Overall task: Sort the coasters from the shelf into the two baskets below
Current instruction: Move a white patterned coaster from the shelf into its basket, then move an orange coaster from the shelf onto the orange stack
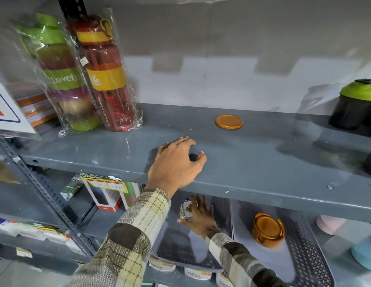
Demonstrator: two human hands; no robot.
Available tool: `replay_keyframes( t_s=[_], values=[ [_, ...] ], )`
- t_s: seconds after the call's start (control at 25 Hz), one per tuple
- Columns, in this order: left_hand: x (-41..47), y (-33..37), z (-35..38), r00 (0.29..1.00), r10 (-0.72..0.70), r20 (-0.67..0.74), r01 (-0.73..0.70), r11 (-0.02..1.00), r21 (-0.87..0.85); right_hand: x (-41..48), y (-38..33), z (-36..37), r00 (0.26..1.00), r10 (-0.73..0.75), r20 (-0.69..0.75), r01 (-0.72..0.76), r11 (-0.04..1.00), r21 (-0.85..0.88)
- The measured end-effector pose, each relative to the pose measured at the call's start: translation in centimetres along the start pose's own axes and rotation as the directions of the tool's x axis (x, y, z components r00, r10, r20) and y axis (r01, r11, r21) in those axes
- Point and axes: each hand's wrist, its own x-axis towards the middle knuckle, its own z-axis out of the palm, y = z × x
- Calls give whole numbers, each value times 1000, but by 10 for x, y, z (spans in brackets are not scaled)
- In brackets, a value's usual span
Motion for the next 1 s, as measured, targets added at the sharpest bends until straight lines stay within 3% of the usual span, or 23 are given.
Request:
replay_keyframes(
  t_s=[0.12,0.32,0.44,0.56,0.64,0.72,0.76,0.84,1.0],
  values=[
    [-4,4,-5,1000,-24,10,25,1000,-14,-30,-4,-17,977,-108,-182,106,994,-18],
    [-9,10,-12,999,-28,20,29,999,-23,-110,-24,-73,943,-194,-270,213,976,40],
    [-10,11,-10,999,-30,42,30,1000,-7,-172,-38,-121,905,-277,-322,289,957,-9],
    [-9,9,-8,998,-23,66,22,1000,14,-229,-56,-172,802,-383,-459,395,916,-75],
    [-7,8,-7,996,-22,86,20,1000,22,-250,-64,-203,670,-447,-593,437,883,-173],
    [-7,7,-7,994,-29,108,28,1000,10,-255,-68,-232,565,-454,-689,449,870,-206],
    [-7,6,-7,994,-25,108,25,1000,1,-252,-69,-246,546,-437,-715,441,875,-199],
    [-8,6,-7,994,-30,102,31,1000,-5,-235,-67,-272,556,-379,-740,397,903,-164],
    [-9,9,-9,997,-29,69,28,999,18,-168,-55,-309,645,-240,-725,214,968,-130]
  ],
)
